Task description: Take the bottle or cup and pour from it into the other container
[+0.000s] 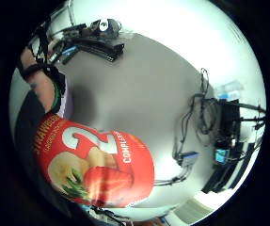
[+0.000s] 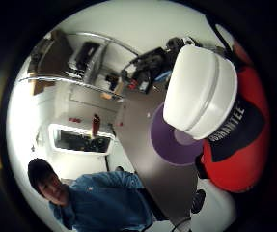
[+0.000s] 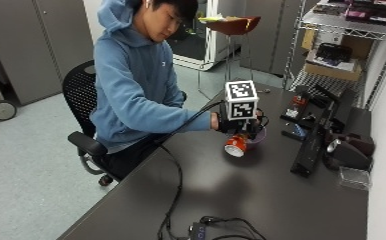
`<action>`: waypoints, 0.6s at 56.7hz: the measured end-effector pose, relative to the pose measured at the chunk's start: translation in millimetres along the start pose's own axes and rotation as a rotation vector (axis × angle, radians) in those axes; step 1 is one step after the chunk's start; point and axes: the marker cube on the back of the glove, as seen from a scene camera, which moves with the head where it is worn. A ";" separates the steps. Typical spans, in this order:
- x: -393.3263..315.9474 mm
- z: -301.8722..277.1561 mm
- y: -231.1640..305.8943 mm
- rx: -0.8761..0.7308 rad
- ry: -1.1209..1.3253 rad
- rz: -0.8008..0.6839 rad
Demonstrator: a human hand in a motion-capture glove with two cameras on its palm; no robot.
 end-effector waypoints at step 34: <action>-60.2 18.7 -29.7 -0.396 0.819 -0.123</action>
